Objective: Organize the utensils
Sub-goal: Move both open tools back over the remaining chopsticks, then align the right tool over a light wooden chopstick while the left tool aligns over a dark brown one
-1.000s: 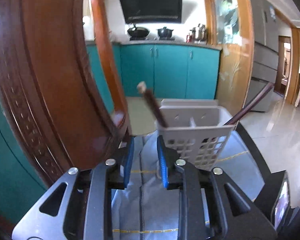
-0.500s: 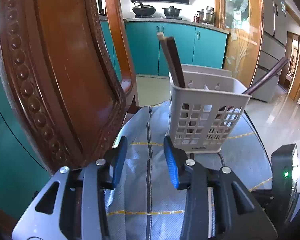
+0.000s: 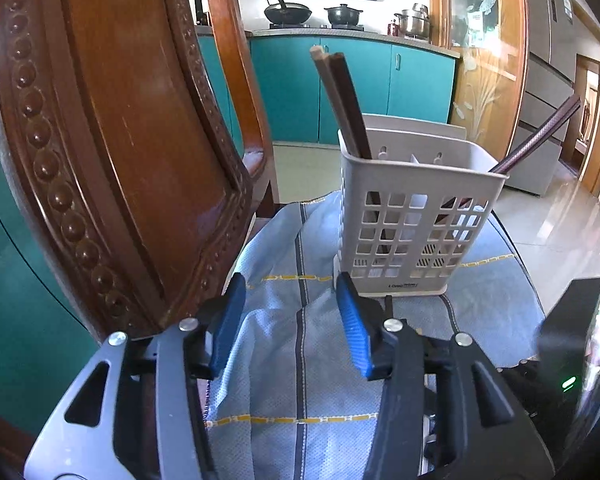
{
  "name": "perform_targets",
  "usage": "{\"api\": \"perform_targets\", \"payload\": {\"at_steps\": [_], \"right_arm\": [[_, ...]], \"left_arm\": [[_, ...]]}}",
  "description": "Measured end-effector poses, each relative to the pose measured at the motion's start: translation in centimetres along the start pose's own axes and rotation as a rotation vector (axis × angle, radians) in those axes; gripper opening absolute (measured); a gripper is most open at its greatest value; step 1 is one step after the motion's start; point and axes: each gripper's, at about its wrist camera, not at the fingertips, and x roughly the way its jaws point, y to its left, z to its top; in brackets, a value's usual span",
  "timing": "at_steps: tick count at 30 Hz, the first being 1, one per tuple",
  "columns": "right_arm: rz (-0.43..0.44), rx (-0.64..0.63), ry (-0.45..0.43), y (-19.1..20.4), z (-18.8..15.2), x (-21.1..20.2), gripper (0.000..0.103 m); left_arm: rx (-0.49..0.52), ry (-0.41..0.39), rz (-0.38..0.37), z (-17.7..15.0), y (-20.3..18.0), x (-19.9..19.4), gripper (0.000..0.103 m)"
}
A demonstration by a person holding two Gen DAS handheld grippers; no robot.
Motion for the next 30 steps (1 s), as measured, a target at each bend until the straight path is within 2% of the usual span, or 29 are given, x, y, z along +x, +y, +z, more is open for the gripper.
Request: {"api": "perform_targets", "payload": {"at_steps": [2, 4, 5, 8, 16, 21, 23, 24, 30], "right_arm": [[-0.001, 0.03, 0.003, -0.5, 0.3, 0.2, 0.048], [0.002, 0.07, 0.008, -1.1, 0.6, 0.3, 0.042], [-0.015, 0.072, 0.009, -1.1, 0.9, 0.6, 0.032], [-0.044, 0.055, 0.021, -1.2, 0.9, 0.6, 0.019], [-0.157, 0.009, 0.034, -1.9, 0.2, 0.0, 0.019], [-0.092, 0.046, 0.031, -3.6, -0.2, -0.8, 0.015], [-0.088, 0.032, 0.011, -3.6, -0.1, -1.3, 0.008], [-0.079, 0.027, 0.002, -3.8, 0.0, -1.7, 0.0], [-0.082, 0.073, -0.005, -5.8, 0.1, -2.9, 0.001]], "left_arm": [[0.002, 0.006, -0.001, -0.1, 0.0, 0.1, 0.049], [0.007, 0.01, 0.006, -0.2, 0.0, 0.3, 0.049], [0.008, 0.012, 0.008, -0.3, 0.0, 0.3, 0.049], [0.015, 0.027, 0.024, -0.4, 0.0, 0.7, 0.05], [0.006, 0.047, 0.037, -0.6, 0.3, 1.0, 0.05], [0.01, 0.055, 0.041, -0.8, 0.3, 1.1, 0.051], [0.009, 0.057, 0.043, -0.8, 0.2, 1.3, 0.052], [0.007, 0.059, 0.04, -0.8, 0.2, 1.3, 0.053], [0.015, 0.064, 0.036, -0.9, -0.1, 1.5, 0.057]]}}
